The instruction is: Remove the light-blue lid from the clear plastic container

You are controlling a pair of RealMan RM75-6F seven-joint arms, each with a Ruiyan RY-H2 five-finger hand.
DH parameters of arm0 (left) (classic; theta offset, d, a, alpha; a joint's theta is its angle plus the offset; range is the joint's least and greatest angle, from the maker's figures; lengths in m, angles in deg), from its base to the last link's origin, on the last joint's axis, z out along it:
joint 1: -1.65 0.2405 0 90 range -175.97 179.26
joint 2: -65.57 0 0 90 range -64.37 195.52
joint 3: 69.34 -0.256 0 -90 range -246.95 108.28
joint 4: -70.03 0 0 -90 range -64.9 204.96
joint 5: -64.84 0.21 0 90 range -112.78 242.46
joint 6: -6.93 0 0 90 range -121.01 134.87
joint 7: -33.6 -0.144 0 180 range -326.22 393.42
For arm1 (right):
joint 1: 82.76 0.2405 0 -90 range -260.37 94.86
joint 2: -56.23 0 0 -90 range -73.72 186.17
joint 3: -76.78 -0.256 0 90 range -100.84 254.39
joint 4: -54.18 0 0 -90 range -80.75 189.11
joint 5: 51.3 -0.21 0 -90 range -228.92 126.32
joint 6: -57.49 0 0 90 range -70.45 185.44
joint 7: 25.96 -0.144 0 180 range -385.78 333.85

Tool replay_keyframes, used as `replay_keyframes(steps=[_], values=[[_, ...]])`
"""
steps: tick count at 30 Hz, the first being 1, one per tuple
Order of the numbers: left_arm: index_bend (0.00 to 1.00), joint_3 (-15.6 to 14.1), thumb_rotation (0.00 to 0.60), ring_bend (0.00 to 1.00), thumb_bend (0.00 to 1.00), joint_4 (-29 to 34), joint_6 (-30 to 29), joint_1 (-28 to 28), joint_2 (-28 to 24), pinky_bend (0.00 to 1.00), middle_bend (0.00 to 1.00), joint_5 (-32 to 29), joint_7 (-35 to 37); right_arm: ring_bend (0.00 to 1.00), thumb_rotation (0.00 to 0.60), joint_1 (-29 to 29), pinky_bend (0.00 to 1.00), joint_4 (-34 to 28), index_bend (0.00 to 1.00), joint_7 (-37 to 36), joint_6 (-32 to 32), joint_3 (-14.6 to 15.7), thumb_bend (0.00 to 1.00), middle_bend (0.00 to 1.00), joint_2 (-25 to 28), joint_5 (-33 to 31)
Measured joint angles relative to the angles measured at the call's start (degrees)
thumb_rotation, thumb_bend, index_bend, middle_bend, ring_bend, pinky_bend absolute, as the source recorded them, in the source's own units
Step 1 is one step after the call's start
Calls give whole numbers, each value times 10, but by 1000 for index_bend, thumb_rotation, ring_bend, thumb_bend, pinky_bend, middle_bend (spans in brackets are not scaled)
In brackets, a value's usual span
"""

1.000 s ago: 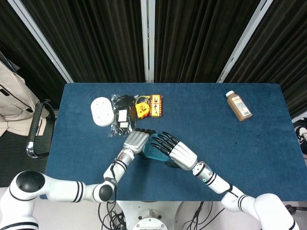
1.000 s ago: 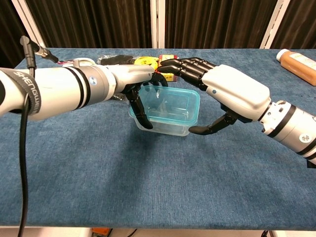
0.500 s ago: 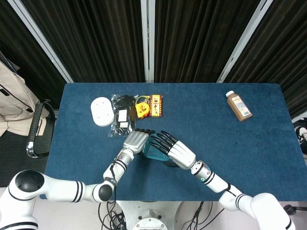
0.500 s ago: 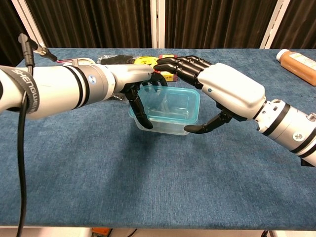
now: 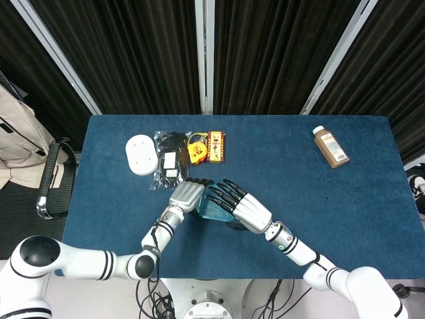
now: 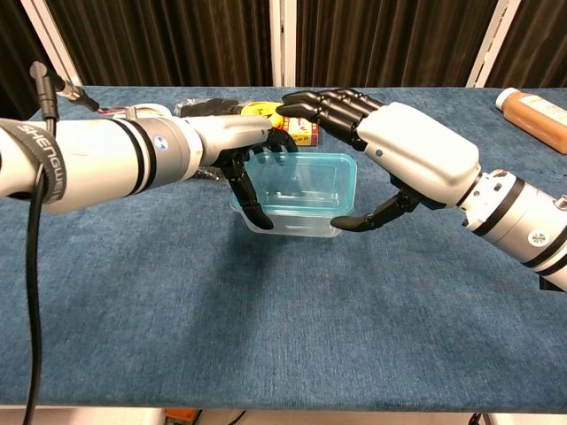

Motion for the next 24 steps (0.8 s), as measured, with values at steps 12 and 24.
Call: replay_keyframes(steps=[12,24], values=[[299,-4,600,196,0,-7,2,-3,2,164,282,4,0,0,600,0,0,-8,0,-7,-7,-3,112,17,9,-9],[295,-3,600,196,0,-6,8,-7,1,147,274,1,2,0,600,0,0,-10,0,-19,-16,-3,113,27,11,-12]])
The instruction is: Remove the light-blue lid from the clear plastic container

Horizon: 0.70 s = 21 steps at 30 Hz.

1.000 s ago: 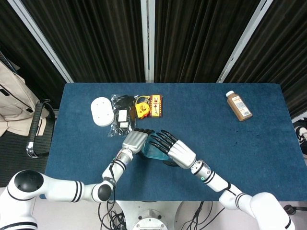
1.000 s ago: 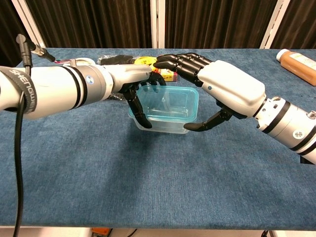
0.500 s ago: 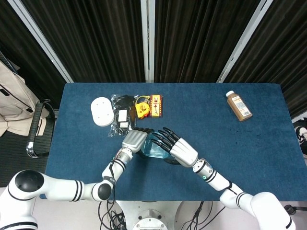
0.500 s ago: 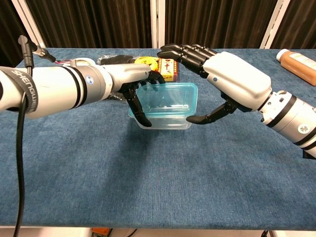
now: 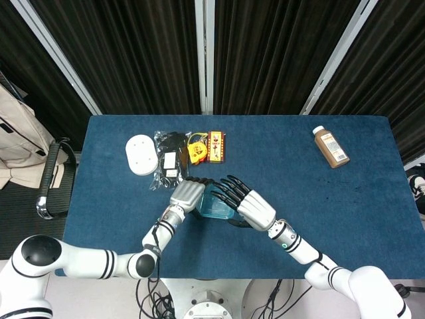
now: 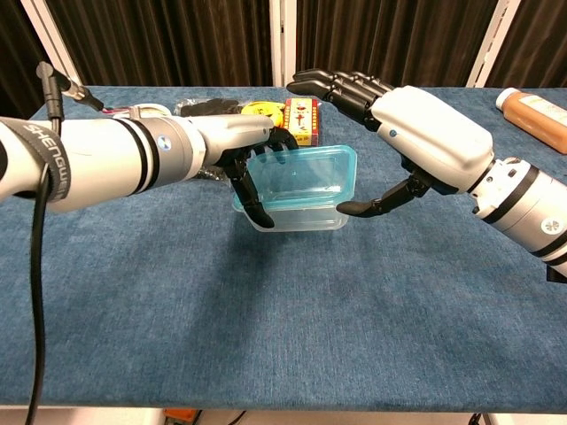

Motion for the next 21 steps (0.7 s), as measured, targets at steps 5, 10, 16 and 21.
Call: replay_keyframes(steps=[5,10,16,21], values=[[291,-1,600,189,0,-1,2,-1,-1,141,269,-2,2,0,600,1,0,4,0,-2,-5,0,113,32,-1,1],[280,-2,600,178,0,-2,7,-3,-1,131,264,-5,3,0,600,0,0,6,0,-1,-12,0,113,36,-1,2],[274,-6,600,178,0,-3,5,-5,0,130,263,-1,1,0,600,-3,0,0,0,3,-14,3,115,37,3,2],[274,-8,600,178,0,-4,-3,-6,2,128,263,1,-3,0,600,-7,0,-10,0,2,-17,3,116,38,10,-1]])
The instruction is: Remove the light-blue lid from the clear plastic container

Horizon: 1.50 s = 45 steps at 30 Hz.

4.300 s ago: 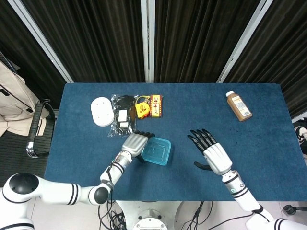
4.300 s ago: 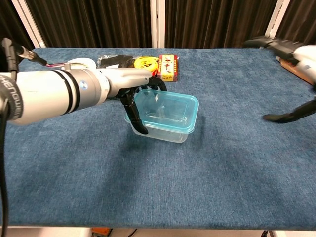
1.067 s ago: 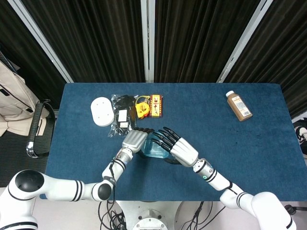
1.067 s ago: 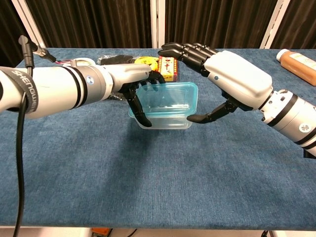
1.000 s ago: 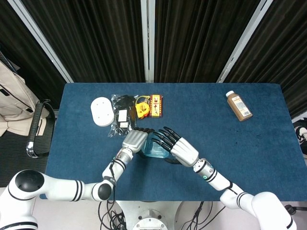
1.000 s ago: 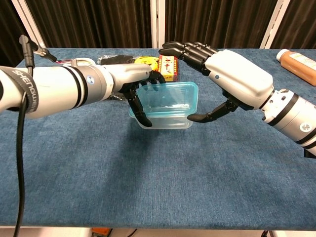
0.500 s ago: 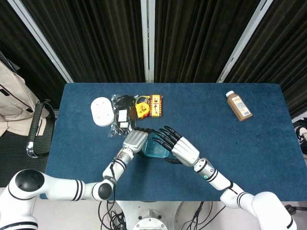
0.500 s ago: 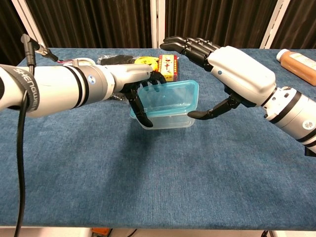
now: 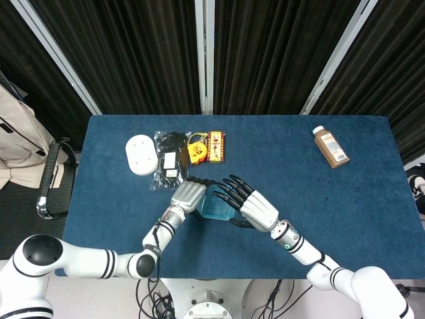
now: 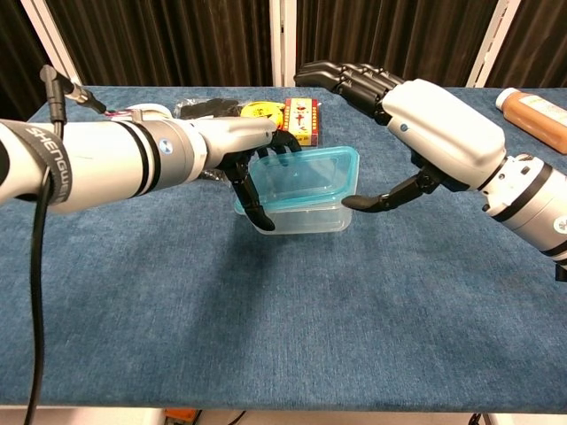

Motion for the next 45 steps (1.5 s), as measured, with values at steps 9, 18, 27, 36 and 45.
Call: replay_keyframes(steps=[9,18,27,36,45], values=[[238,-2,600,175,0,-1,-10,0,5,120,257,1,-8,0,600,-3,0,-10,30,-4,1,-2,133,77,5,-4],[152,-2,600,102,0,27,-12,6,-8,106,181,20,-1,0,600,0,0,-6,346,-7,15,-5,281,199,2,-10],[56,-2,600,51,0,35,-14,11,-13,88,125,35,8,0,600,-1,0,-7,472,-15,17,-6,322,236,1,-12],[34,-4,600,7,0,42,-29,19,-16,52,87,55,12,0,600,0,0,-8,641,-16,23,-6,327,254,1,-14],[26,-11,600,0,0,58,-62,33,-29,13,56,71,4,0,600,-2,0,-4,764,-13,18,-9,344,278,-2,-15]])
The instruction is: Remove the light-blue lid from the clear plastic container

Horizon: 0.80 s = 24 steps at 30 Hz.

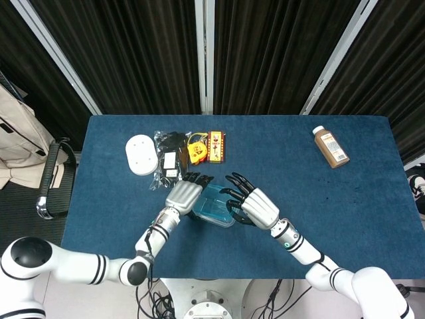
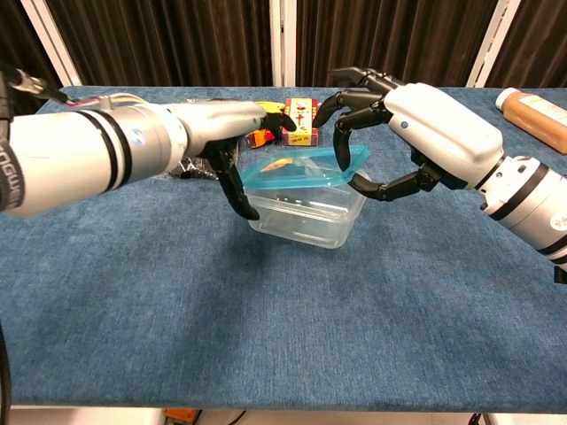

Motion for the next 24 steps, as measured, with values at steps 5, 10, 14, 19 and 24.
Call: replay_keyframes(steps=[5,10,14,19,24], values=[[25,-5,600,0,0,16,-38,21,-15,7,56,23,-2,0,600,1,0,7,789,4,-16,-8,351,283,-3,0],[25,-6,600,0,0,28,-63,48,-39,7,56,41,10,0,600,3,0,16,790,13,-39,-22,351,283,-6,-1],[25,-5,600,0,0,31,-72,69,-60,6,56,52,28,0,600,4,0,20,791,27,-58,-35,351,283,-2,-6],[25,-12,600,0,0,31,-102,105,-89,3,56,79,47,0,600,-9,0,18,792,40,-68,-47,351,282,27,-22],[25,-28,600,0,0,27,-140,153,-119,0,56,119,76,0,600,-39,0,24,791,36,-57,-59,351,277,65,-63]])
